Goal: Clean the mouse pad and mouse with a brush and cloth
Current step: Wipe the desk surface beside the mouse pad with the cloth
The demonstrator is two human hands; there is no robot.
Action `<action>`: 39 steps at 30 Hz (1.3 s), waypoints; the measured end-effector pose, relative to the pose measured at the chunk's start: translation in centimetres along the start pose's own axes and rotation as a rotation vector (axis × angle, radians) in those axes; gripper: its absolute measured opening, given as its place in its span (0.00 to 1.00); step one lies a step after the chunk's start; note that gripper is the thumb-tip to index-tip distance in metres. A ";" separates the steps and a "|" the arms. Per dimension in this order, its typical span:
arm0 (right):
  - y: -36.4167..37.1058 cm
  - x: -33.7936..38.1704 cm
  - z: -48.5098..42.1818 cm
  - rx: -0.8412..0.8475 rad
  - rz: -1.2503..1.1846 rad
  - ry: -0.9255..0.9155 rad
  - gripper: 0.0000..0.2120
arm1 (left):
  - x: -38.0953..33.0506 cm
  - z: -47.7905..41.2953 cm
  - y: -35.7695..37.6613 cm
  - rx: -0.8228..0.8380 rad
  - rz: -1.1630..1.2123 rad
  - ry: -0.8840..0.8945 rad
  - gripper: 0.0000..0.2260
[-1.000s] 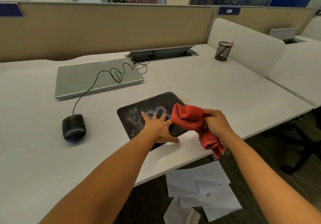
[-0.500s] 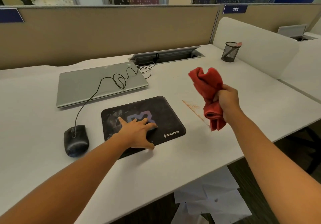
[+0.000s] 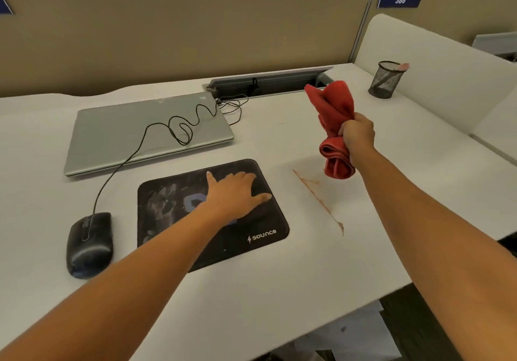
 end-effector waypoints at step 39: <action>15.7 -1.8 -8.2 1.015 0.680 -0.569 0.13 | 2.2 -7.6 -1.4 -0.429 0.279 -0.300 0.23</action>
Point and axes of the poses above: each hand's wrist, its own z-axis away from the middle knuckle, its own y-axis out of the palm, x = y × z, the point moved 10 cm from there along -z, towards the middle knuckle, and after that the axes turned 14 degrees about x, right-handed, at the moved point
